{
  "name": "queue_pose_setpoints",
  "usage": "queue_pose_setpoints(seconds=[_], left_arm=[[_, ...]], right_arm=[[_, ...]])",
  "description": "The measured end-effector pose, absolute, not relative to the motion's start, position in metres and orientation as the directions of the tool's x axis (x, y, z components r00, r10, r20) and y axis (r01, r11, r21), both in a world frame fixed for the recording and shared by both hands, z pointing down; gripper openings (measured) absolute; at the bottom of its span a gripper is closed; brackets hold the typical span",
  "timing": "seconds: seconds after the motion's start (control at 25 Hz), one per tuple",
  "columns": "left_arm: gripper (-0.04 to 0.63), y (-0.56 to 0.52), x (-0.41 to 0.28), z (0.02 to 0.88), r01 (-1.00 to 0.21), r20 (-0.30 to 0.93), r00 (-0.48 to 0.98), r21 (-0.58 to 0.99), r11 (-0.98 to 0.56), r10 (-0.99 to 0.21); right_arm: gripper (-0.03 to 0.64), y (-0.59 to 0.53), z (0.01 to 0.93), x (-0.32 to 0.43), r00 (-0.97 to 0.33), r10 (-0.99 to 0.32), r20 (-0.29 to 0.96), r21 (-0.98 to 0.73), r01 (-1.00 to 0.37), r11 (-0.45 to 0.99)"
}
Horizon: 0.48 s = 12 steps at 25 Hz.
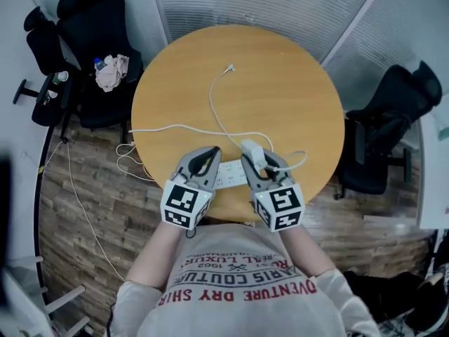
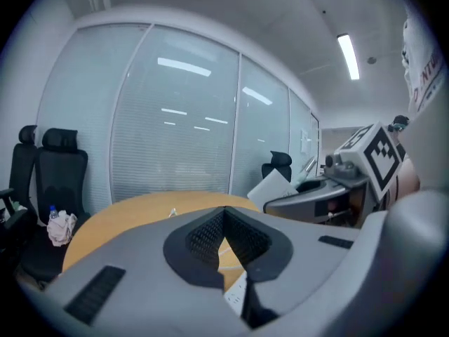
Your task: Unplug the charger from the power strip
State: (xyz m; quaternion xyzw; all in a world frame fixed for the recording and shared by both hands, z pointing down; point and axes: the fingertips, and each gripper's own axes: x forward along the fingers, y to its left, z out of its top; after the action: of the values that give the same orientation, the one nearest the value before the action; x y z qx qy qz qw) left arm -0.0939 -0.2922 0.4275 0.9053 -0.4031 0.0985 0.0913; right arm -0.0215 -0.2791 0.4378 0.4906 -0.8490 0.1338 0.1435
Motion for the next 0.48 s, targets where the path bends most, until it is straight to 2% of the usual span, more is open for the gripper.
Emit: queue_pose_setpoints(seconds=[0.16,0.48], left_arm=[[0.032,-0.286,-0.11,0.378,-0.765,0.129,0.643,0.079,-0.639,-0.754],[0.032,-0.269,-0.125,0.341,-0.756,0.013,0.652,0.085,-0.649,-0.758]], right_arm=[[0.155,-0.28,0.409,-0.016,-0.482,-0.826,0.292,-0.1,-0.874,0.475],[0.153,-0.28,0.383,-0.014,-0.488,-0.845,0.218,-0.095,-0.872,0.479]])
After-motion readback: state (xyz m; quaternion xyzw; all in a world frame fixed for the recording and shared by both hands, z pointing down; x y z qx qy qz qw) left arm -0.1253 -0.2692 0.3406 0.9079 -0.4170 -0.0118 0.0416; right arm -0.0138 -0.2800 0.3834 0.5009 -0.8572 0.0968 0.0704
